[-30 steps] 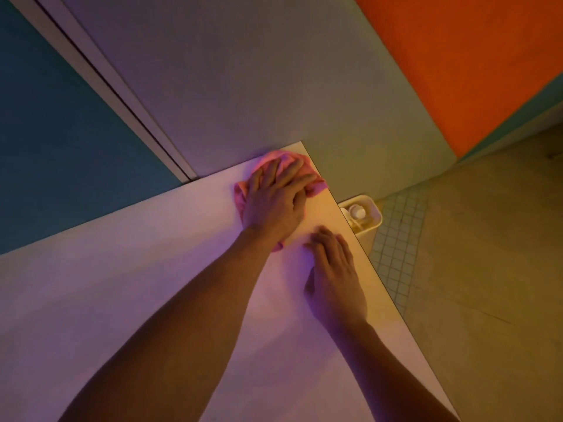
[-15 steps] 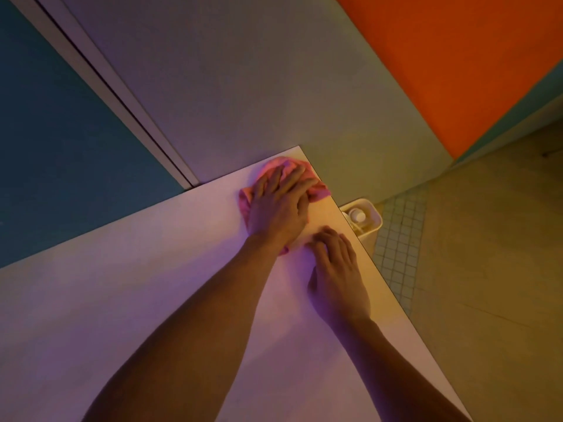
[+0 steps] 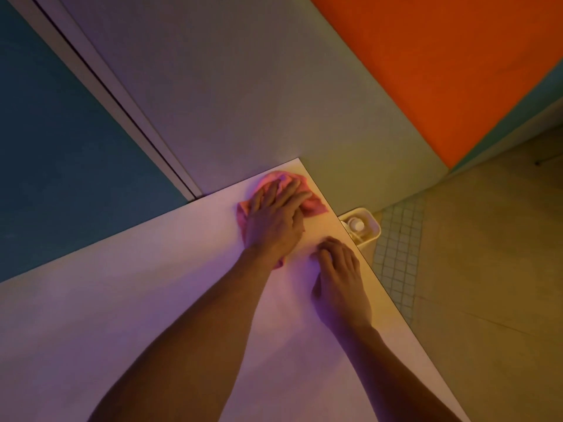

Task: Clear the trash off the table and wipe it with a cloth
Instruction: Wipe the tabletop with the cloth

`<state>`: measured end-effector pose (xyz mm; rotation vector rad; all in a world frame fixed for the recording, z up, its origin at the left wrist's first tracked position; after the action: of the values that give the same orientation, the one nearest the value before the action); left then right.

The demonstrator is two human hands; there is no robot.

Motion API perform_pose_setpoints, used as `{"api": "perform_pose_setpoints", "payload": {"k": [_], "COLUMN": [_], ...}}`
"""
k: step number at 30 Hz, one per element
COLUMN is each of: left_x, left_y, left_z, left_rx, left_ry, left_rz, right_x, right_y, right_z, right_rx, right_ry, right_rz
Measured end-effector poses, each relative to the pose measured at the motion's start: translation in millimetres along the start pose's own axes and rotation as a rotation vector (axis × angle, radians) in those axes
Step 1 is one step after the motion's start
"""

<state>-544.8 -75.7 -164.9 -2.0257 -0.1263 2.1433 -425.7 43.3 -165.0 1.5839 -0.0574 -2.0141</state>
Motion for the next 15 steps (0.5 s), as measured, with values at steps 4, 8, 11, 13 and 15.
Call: {"api": "perform_pose_setpoints", "payload": {"k": [4,8,11,13,15], "left_x": [-4.7,-35.4,-33.5,-26.8,-21.4], "left_y": [-16.0,24.8,64.1,78.8,85.8], "left_z": [-12.2,-51.2,-88.1,-111.5,-126.9], "left_rx": [0.116,-0.072,-0.400,-0.529,-0.581], "left_ry": [0.018,-0.222,-0.281,-0.288,-0.274], "left_rz": [-0.186,-0.562,-0.588,-0.484,-0.280], "right_x": [-2.0,-4.3,-4.9,-3.5,-1.6], "right_y": [-2.2,0.7,-0.3,-2.5,0.1], "right_z": [3.0,3.0,2.9,-0.8,-2.2], "right_rx": [0.009,0.024,0.027,0.034,0.023], "right_ry": [-0.013,-0.014,-0.027,-0.035,-0.032], "right_rz": [0.009,0.001,0.015,0.030,0.041]}}
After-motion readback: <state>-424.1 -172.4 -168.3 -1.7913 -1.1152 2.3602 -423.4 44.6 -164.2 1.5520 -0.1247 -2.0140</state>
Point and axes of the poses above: each hand's wrist, its own z-axis towards the middle knuckle, its own x-axis out of the palm, y = z × x, the point moved 6 cm from there along z, towards the middle knuckle, and after that the axes turned 14 degrees about -x, right-handed, at the moved point
